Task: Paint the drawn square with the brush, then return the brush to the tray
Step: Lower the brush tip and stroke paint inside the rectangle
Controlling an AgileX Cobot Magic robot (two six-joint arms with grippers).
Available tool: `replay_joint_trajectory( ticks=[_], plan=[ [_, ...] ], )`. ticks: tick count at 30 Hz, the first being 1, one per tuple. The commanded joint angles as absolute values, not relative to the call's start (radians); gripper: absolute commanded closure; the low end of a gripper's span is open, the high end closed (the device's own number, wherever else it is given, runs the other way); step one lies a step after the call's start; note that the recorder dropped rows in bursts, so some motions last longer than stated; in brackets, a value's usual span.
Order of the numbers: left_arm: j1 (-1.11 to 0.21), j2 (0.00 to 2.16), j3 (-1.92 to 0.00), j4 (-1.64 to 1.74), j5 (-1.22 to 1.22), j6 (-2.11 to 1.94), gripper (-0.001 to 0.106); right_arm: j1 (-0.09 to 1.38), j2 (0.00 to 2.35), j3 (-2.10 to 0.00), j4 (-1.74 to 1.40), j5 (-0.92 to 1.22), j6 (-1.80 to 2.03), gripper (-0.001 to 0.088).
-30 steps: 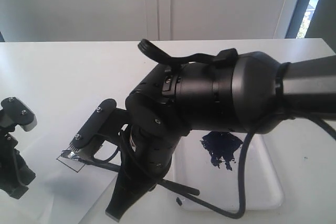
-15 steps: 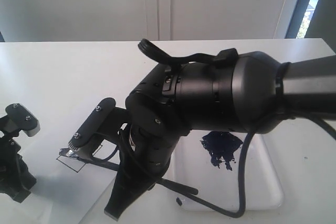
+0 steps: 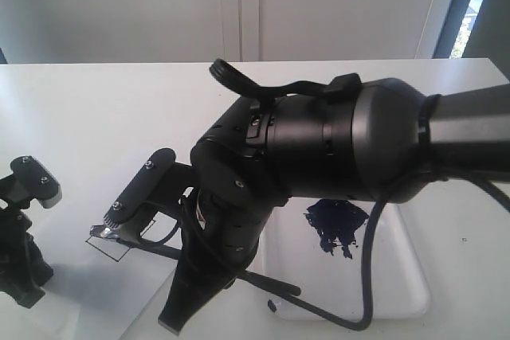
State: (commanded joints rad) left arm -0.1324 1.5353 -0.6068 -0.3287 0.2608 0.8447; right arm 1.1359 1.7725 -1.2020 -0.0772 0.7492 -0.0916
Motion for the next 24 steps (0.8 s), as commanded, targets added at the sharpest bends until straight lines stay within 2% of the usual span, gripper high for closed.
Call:
replay_joint_trajectory(
  ticks=[24],
  plan=[
    [-0.132, 1.535, -0.607, -0.322, 0.265, 0.841, 0.071, 1.136, 1.829, -1.234, -0.054, 0.751, -0.092, 0.0868]
  ],
)
